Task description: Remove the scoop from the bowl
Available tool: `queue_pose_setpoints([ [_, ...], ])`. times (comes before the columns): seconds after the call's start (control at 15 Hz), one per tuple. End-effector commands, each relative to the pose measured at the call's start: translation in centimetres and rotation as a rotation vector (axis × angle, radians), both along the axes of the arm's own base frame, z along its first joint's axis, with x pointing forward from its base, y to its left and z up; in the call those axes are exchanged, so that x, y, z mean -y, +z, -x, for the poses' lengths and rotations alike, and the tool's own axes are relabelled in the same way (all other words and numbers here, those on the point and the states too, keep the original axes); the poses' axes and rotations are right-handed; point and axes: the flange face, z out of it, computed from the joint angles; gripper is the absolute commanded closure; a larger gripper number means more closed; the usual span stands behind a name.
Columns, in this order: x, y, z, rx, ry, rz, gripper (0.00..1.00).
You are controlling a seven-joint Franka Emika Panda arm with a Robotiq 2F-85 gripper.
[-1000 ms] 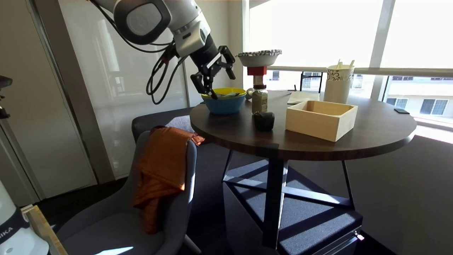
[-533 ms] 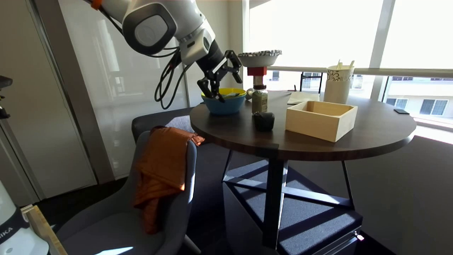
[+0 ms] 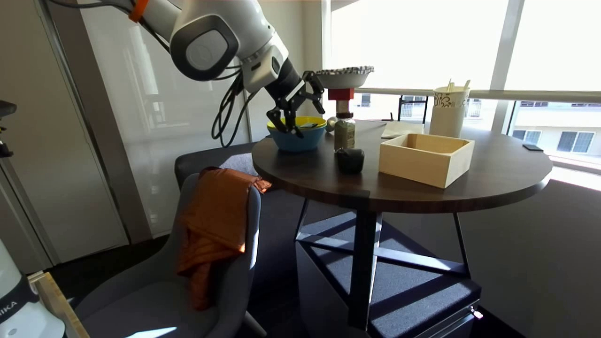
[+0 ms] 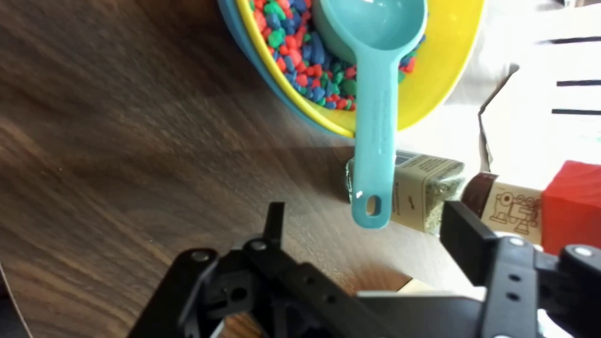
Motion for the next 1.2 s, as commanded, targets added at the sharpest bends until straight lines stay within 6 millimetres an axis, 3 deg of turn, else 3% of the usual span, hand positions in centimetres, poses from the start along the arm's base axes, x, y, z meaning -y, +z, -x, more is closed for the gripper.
queue_pose_setpoints([
  [0.0,0.1,0.1,-1.1,0.017,-0.035,0.008,0.23],
  [0.27,0.1,-0.2,-1.5,0.018,-0.049,0.009,0.34],
  [0.47,0.0,-0.4,-1.9,0.013,-0.054,0.013,0.35],
  [0.53,0.0,-0.4,-2.0,0.012,-0.057,0.015,0.40],
  [0.6,0.0,-0.5,-2.1,0.012,-0.059,0.016,0.59],
  [0.67,-0.1,-0.5,-2.1,0.011,-0.061,0.018,0.60],
  [1.0,-0.3,-0.5,-2.1,0.012,-0.069,0.027,0.96],
  [1.13,-0.4,-0.5,-2.1,0.014,-0.072,0.030,0.94],
])
